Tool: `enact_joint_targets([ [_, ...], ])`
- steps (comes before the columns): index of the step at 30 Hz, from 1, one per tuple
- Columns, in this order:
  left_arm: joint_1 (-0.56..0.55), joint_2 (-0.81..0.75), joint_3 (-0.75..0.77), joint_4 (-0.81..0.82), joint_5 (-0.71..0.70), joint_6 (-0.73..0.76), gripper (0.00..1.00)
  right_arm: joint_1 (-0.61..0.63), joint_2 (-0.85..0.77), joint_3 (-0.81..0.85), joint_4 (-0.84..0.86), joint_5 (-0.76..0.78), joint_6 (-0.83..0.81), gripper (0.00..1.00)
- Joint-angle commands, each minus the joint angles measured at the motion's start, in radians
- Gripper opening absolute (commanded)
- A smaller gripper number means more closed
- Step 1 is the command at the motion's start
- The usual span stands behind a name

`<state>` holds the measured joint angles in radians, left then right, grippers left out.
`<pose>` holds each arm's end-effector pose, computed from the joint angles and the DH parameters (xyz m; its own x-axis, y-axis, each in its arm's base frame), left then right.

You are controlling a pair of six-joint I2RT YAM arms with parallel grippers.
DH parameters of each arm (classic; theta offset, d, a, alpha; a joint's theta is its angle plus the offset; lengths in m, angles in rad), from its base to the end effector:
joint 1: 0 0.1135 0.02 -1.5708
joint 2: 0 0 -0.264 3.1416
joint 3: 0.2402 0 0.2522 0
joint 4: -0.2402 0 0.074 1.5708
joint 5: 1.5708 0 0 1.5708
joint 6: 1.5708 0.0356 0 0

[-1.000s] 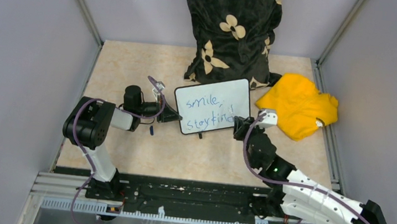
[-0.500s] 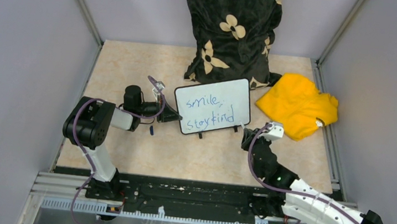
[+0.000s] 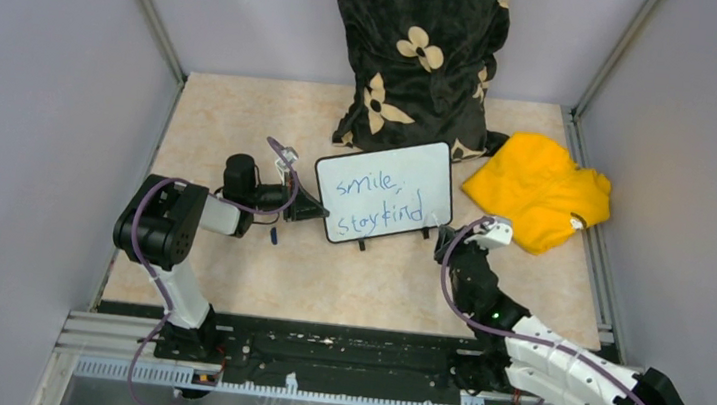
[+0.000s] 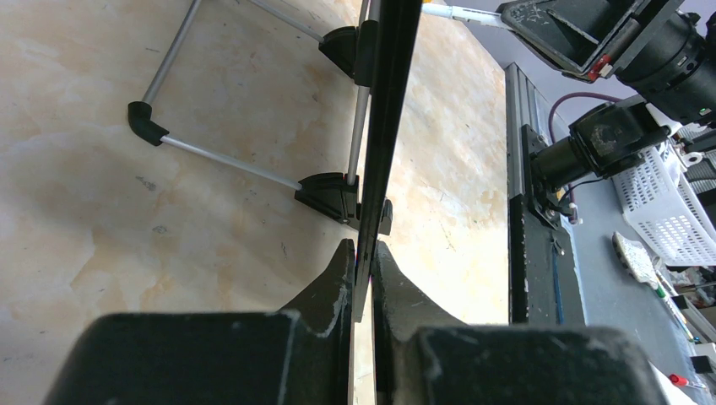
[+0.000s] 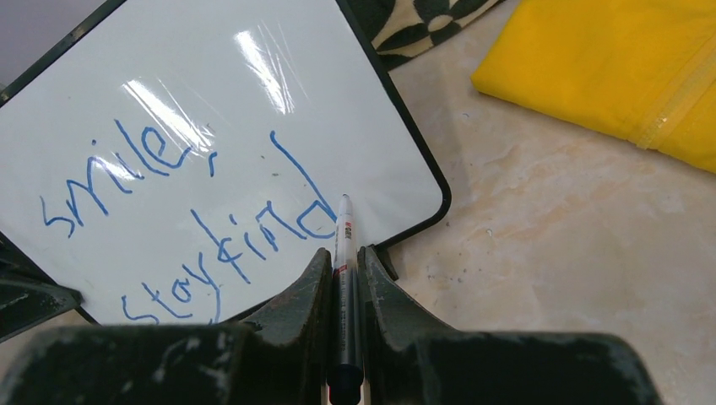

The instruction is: Write a sentence on the whiteboard

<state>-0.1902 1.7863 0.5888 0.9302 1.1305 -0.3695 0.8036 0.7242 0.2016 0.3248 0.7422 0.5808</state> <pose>0.2960 -0.0898 0.1416 -0.5804 -0.0450 -0.8131 0.7804 0.2545 -0.5711 0.1303 0.1005 0.1984 -0.1527 0.4242 -0.8926 0.0159 0.9041 0.4270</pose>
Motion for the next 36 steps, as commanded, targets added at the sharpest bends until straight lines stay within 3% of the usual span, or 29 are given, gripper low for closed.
enact_joint_targets([
  [1,-0.003,0.031,0.006,-0.065,-0.016,0.004,0.0,-0.02,0.024,0.039,0.079,-0.035,0.021,0.0],
  [36,-0.003,0.032,0.006,-0.066,-0.014,0.004,0.0,-0.098,0.15,0.054,0.111,-0.116,0.061,0.0],
])
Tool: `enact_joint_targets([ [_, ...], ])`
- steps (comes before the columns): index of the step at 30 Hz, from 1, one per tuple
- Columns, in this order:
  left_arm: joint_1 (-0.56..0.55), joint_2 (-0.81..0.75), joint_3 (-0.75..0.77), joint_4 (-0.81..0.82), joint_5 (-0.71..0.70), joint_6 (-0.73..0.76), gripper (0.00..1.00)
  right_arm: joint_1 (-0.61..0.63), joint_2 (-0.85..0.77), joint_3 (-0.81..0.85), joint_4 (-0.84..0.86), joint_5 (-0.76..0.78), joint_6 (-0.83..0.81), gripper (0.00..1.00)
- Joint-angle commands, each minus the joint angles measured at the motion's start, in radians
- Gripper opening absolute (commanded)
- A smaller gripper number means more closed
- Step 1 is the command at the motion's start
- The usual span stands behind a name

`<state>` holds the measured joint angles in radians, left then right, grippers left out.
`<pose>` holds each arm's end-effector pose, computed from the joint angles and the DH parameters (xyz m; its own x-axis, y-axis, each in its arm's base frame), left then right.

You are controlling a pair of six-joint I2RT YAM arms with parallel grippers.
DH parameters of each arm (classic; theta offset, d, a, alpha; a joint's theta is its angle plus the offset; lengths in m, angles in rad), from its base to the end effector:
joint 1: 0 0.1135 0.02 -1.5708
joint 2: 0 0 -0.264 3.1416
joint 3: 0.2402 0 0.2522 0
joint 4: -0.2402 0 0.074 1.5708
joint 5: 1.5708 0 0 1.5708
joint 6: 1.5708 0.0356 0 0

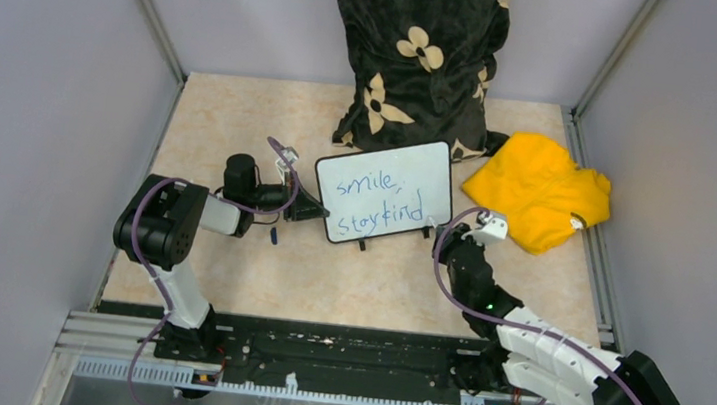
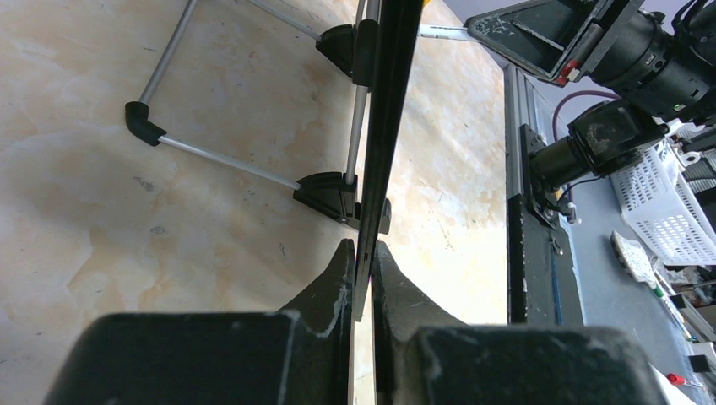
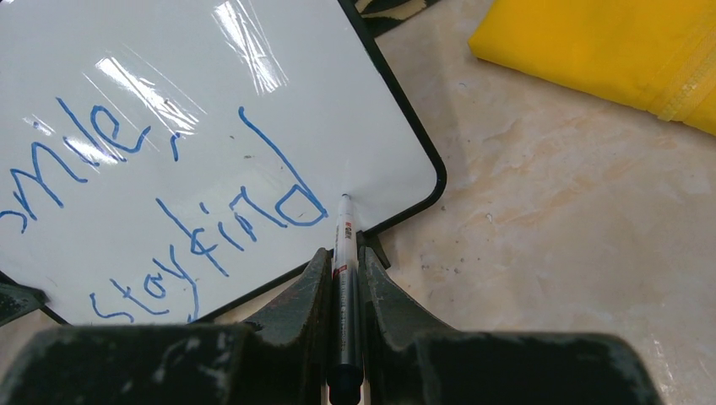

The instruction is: Write a sentence on the whiteboard

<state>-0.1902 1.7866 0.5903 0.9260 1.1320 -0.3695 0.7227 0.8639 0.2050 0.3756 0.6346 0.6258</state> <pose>0.2962 -0.0899 0.1415 -0.5829 -0.0440 -0.8114 0.7791 0.2535 -0.5734 0.1471 0.1016 0.1830 -0.2318 0.4245 -0.8753 0.0371 0.9030 0.4281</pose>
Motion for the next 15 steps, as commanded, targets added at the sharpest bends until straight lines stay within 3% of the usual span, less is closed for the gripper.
enact_joint_targets([
  [1,-0.003,0.033,0.005,-0.061,-0.017,0.004,0.0,-0.018,0.012,0.05,0.059,-0.01,0.015,0.0],
  [15,-0.004,0.032,0.005,-0.063,-0.017,0.004,0.0,-0.024,0.003,0.034,0.024,0.002,0.027,0.0],
])
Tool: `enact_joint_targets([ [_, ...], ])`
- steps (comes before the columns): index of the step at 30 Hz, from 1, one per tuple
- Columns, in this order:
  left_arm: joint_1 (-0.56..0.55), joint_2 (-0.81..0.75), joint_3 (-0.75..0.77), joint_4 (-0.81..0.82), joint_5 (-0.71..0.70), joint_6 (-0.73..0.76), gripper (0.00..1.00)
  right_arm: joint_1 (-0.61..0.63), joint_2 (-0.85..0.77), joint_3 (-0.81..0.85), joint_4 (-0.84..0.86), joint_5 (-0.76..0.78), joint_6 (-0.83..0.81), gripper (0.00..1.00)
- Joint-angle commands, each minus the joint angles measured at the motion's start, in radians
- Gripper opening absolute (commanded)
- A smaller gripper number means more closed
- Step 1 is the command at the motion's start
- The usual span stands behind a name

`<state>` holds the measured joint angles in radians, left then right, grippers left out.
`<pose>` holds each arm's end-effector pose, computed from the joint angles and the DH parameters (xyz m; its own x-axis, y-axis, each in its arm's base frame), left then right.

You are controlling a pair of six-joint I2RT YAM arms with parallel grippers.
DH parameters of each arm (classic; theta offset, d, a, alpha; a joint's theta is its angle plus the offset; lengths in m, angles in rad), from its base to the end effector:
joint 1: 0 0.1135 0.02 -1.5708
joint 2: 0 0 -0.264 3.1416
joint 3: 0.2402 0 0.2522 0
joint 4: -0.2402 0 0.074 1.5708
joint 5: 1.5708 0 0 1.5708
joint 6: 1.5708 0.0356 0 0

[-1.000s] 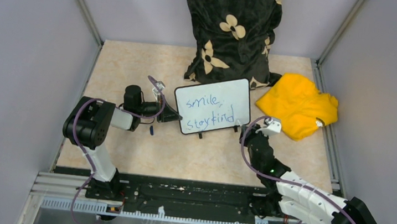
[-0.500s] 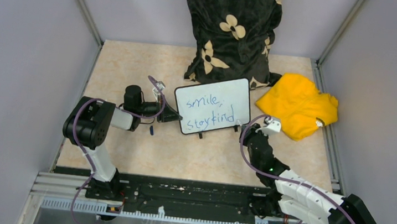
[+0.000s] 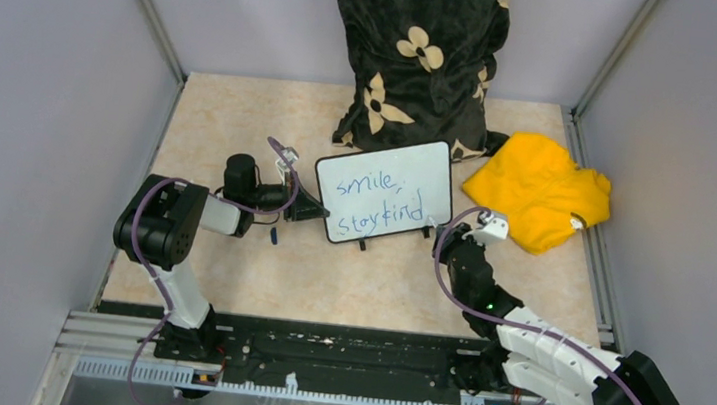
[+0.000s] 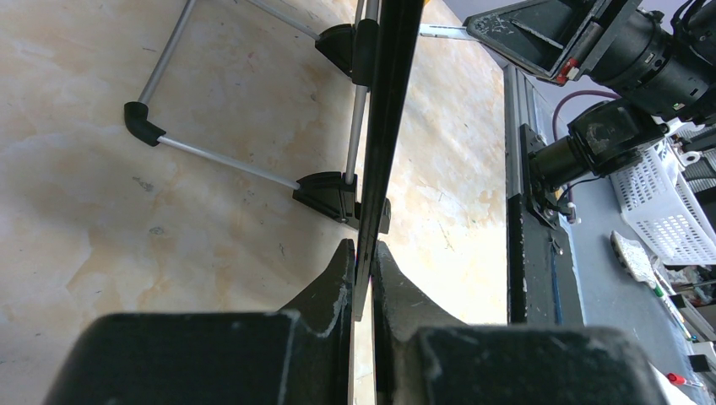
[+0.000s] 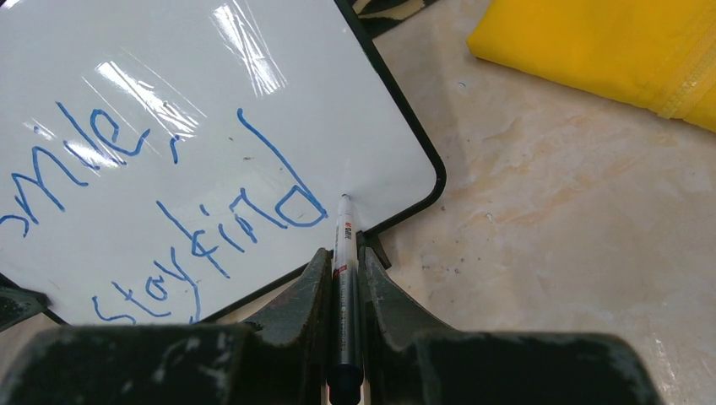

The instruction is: Write a sentence on the whiteboard

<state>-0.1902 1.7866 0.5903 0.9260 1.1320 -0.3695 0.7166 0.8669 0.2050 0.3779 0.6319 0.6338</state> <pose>0.2962 -0.0899 0.1415 -0.5829 -0.0440 -0.8114 0.7791 0.2535 -0.5734 0.1479 0.1010 0.1827 -0.2309 0.4326 -0.8715 0.0426 0.8994 0.4351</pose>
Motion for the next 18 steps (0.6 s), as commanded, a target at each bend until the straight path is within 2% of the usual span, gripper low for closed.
enact_joint_targets([
  [1,-0.005,0.032,0.005,-0.063,-0.017,0.004,0.0,-0.019,0.0,0.034,0.02,0.004,0.018,0.0],
  [18,-0.005,0.034,0.008,-0.068,-0.018,0.004,0.0,-0.026,-0.007,0.027,-0.003,-0.001,0.024,0.0],
])
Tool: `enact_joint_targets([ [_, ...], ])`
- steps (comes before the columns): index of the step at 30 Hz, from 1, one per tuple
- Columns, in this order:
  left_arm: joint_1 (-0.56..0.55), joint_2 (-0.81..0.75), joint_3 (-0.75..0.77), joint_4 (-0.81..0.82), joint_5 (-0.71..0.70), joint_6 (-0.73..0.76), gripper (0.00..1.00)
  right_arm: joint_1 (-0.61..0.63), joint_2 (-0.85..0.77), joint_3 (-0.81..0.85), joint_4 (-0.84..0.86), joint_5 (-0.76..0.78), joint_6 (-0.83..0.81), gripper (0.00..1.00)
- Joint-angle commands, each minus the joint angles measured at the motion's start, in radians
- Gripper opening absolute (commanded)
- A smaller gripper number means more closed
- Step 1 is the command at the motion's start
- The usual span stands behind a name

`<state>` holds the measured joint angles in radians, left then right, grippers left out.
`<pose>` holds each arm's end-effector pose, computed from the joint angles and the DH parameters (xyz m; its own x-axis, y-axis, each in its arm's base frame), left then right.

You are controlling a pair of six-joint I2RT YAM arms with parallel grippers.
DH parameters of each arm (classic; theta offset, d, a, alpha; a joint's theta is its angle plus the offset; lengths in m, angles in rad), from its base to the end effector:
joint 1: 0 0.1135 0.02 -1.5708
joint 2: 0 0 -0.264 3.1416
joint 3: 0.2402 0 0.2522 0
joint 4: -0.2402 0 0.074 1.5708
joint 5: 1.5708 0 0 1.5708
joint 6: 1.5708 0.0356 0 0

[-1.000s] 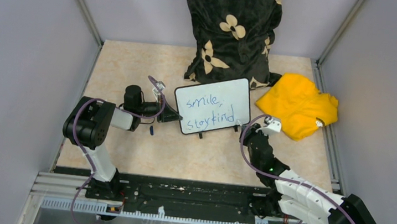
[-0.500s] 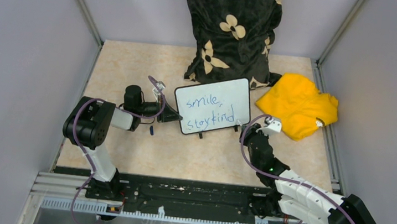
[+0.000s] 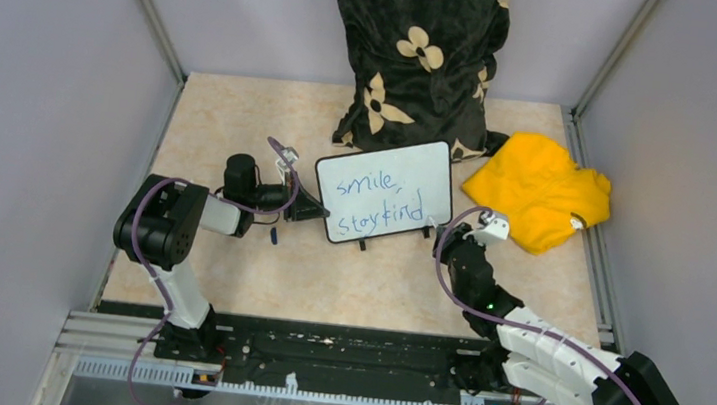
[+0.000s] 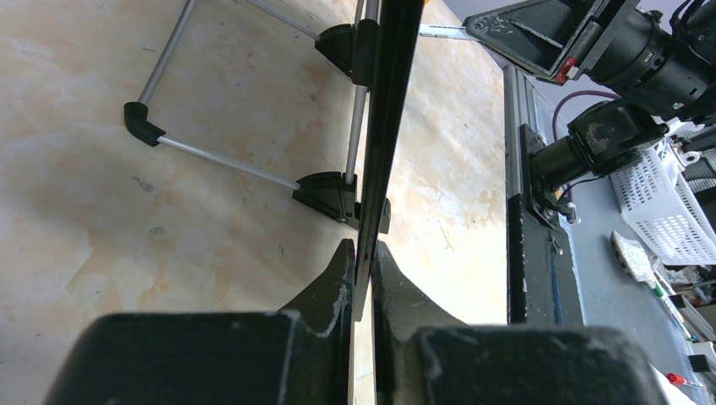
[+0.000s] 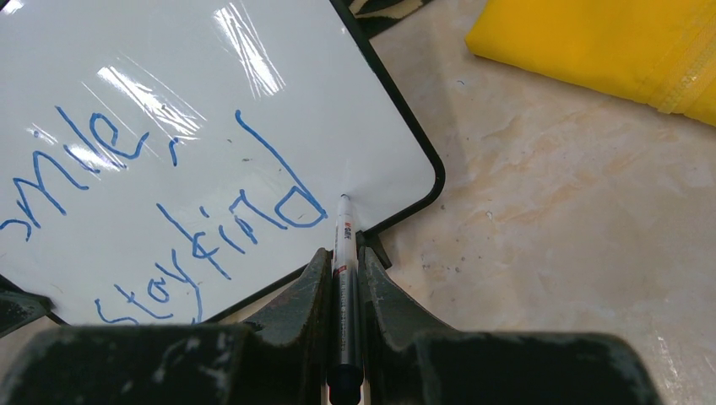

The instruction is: Write a sentence on the whiteboard

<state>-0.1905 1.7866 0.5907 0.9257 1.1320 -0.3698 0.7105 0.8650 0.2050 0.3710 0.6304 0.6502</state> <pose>0.2963 -0.0900 0.1416 -0.5831 -0.0439 -0.8112 0.7790 0.2532 -0.5736 0.1483 0.0999 0.1824 -0.2316 0.4458 -0.8646 0.0523 0.8932 0.4465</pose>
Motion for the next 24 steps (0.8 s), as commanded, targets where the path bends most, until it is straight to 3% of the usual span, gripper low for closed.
enact_joint_targets([
  [1,-0.004,0.033,0.007,-0.067,-0.018,0.005,0.0,-0.019,-0.005,0.027,0.004,-0.001,0.008,0.0],
  [24,-0.004,0.034,0.009,-0.073,-0.018,0.006,0.0,-0.025,-0.004,0.033,-0.007,-0.017,0.002,0.0],
])
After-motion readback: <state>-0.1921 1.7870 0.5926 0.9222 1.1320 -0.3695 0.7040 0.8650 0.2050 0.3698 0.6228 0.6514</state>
